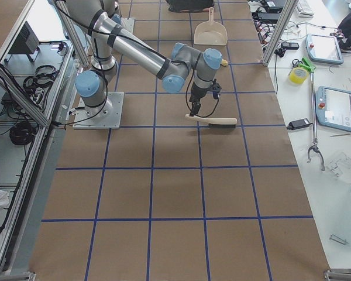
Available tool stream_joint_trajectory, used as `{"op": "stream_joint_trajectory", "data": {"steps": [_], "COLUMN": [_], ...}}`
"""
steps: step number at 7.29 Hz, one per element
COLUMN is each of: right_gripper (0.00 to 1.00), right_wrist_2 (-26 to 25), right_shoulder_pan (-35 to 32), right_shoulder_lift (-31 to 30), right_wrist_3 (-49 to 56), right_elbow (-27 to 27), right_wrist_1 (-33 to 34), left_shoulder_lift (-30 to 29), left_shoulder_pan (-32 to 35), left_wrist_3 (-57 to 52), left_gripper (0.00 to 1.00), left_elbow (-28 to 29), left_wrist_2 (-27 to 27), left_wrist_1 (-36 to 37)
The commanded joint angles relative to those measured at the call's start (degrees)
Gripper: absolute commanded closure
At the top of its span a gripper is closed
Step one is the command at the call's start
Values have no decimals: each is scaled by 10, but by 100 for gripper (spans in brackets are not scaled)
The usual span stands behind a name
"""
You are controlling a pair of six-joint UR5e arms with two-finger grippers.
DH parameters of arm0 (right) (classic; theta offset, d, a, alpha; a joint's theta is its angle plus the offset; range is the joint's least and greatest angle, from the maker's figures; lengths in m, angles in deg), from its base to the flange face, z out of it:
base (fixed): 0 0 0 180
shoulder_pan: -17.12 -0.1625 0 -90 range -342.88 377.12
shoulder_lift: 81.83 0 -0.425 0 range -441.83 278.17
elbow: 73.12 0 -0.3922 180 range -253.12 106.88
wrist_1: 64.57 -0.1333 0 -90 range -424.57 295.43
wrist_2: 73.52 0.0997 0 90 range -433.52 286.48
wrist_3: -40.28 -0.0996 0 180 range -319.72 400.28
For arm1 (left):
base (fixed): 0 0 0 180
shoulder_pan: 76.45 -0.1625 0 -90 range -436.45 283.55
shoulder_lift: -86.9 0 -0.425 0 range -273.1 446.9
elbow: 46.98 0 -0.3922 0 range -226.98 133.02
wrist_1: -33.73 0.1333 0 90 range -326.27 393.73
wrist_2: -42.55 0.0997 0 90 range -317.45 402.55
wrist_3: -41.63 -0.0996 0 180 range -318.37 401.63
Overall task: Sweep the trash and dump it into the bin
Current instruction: 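Grasp the white dustpan handle with the left gripper while the right gripper lifts the brush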
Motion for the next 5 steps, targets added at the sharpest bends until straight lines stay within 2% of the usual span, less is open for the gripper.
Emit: {"op": "stream_joint_trajectory", "data": {"steps": [1, 3, 5], "right_gripper": [3, 5, 5], "right_wrist_2": [-8, -6, -8], "right_shoulder_pan": [16, 18, 18], "right_shoulder_lift": [16, 27, 45], "right_wrist_3": [2, 3, 2], "right_elbow": [0, 1, 0], "right_wrist_1": [4, 9, 37], "left_shoulder_lift": [-19, -41, -66], "left_shoulder_pan": [-42, -41, -39], "left_wrist_3": [74, 231, 368], "left_gripper": [0, 0, 0], "left_elbow": [-1, -6, -5], "left_wrist_2": [1, 77, 77], "left_wrist_1": [61, 66, 93]}}
